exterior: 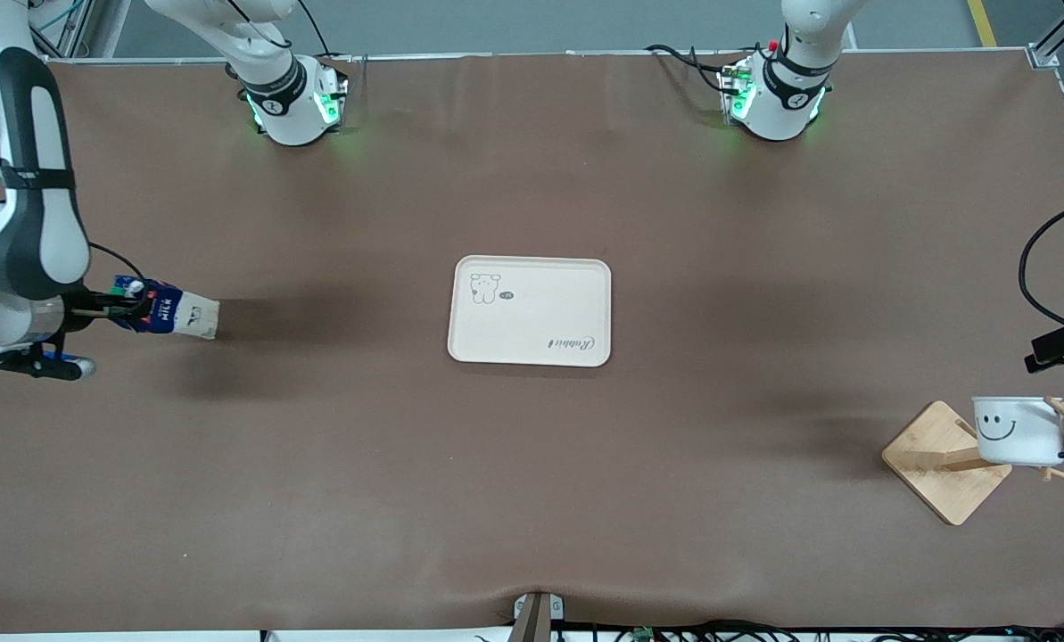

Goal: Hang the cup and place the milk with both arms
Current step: 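Hang the mug handle on the stand peg while the right gripper carries carton, then lower the milk carton onto the table and open the right gripper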

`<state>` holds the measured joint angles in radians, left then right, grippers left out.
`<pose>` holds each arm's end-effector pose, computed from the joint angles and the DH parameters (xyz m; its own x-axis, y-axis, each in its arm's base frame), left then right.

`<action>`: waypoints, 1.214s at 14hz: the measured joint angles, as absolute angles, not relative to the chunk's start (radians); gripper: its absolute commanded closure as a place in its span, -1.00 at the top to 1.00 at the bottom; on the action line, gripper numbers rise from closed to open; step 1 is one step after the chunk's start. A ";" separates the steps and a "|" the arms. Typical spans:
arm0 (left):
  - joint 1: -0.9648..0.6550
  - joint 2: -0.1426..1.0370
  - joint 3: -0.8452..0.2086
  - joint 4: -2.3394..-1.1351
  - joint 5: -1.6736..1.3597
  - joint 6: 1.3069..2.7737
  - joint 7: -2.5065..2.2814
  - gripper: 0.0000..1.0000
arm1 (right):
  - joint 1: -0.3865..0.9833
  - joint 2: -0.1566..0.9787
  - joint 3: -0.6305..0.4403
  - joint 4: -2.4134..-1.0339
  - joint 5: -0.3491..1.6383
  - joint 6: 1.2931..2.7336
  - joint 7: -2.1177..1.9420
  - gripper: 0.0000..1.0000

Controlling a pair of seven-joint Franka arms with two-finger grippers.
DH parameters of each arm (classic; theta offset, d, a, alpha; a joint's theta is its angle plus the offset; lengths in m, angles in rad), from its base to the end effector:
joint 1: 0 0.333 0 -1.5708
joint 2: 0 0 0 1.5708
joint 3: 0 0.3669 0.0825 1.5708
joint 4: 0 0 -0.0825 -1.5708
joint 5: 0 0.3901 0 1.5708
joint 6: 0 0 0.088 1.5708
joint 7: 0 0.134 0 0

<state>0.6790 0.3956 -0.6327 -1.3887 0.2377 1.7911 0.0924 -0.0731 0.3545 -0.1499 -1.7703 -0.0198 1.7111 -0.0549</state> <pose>0.6828 0.1344 0.5450 0.9959 -0.0424 0.0804 -0.0415 -0.9991 -0.0130 0.5925 -0.1298 0.3576 0.9021 -0.1581 -0.4014 -0.1523 -0.9872 0.0467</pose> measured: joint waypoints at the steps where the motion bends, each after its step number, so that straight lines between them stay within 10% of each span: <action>1: 0.679 0.391 -0.639 -1.389 0.238 1.781 0.082 1.00 | -0.073 0.351 -0.147 -1.789 -0.020 1.737 -0.063 -1.00; 3: 0.679 0.379 -0.648 -1.389 0.238 1.770 0.075 1.00 | -0.073 0.345 -0.146 -1.810 -0.020 1.763 -0.089 -0.80; 6: 0.679 0.353 -0.659 -1.389 0.238 1.726 0.070 1.00 | -0.073 0.342 -0.146 -1.819 -0.020 1.770 -0.132 0.89; 17: 0.679 0.328 -0.680 -1.390 0.238 1.676 0.053 1.00 | -0.067 0.321 -0.135 -1.747 -0.020 1.635 -0.148 1.00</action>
